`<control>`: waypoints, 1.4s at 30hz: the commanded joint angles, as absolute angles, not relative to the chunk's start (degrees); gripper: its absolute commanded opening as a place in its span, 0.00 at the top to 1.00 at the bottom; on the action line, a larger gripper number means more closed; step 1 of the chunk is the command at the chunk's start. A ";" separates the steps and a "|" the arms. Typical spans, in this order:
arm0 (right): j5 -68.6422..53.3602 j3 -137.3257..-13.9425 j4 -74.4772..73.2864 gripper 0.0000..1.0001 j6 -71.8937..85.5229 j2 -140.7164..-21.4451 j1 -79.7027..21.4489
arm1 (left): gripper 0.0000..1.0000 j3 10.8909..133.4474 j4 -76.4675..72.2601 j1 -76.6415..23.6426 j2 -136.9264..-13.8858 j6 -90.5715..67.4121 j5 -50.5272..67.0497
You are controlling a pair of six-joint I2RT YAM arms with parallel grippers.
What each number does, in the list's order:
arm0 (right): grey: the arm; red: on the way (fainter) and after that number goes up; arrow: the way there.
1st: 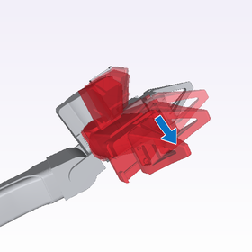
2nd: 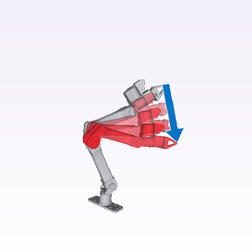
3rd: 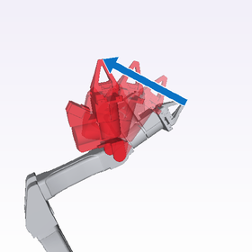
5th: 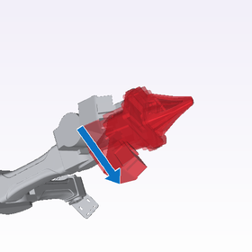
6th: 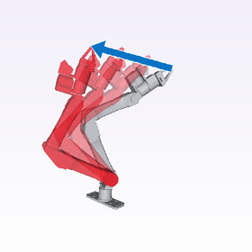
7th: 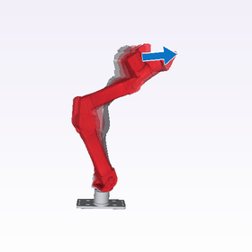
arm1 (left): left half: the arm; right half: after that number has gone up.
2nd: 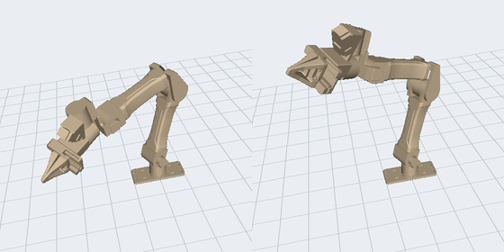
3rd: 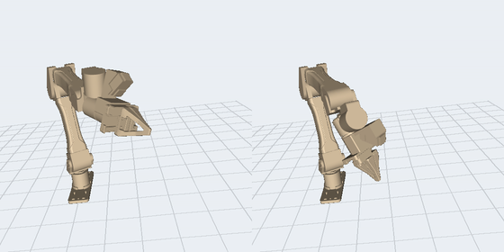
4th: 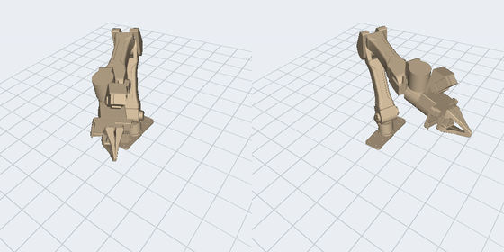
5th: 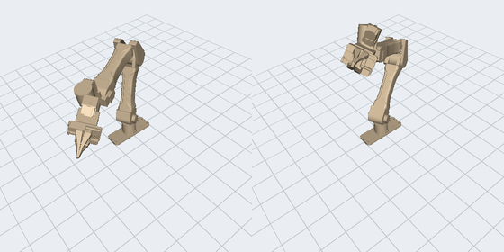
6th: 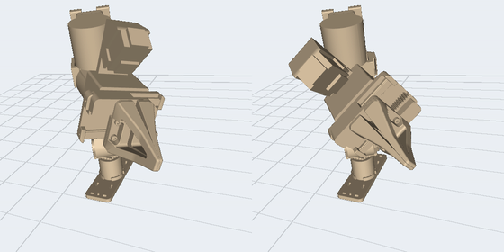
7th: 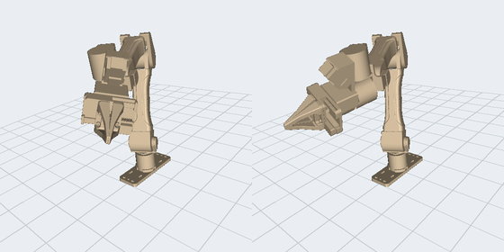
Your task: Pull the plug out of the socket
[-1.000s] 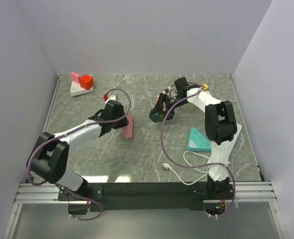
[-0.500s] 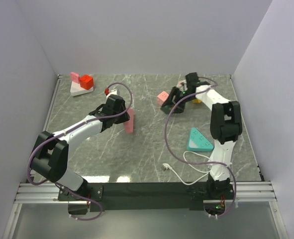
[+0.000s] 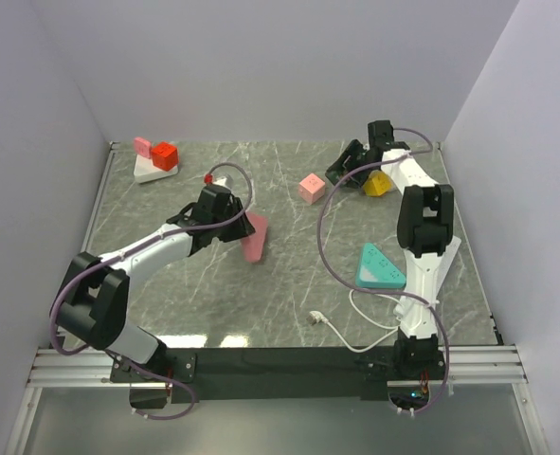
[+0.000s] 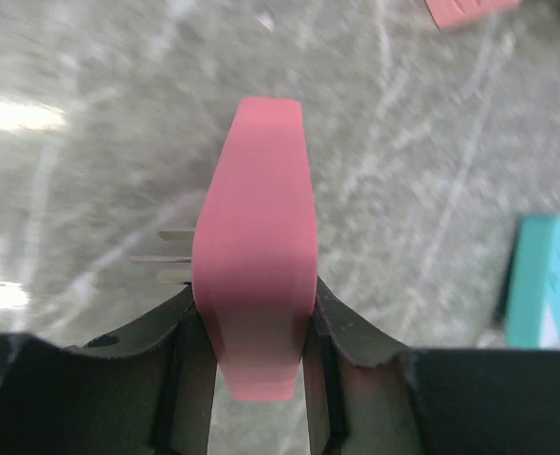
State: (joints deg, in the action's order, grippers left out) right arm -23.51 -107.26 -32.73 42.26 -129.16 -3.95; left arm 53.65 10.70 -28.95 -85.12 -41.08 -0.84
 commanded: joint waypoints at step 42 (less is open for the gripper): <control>-16.61 -92.55 -42.98 0.01 36.48 -91.67 4.31 | 0.07 71.38 15.11 -49.22 -107.97 -35.59 17.46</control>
State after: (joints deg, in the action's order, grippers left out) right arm -15.11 -92.16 -43.72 38.37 -94.91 4.38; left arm 73.10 7.84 -49.56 -114.83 -37.47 30.94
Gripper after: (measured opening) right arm 0.985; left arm 0.912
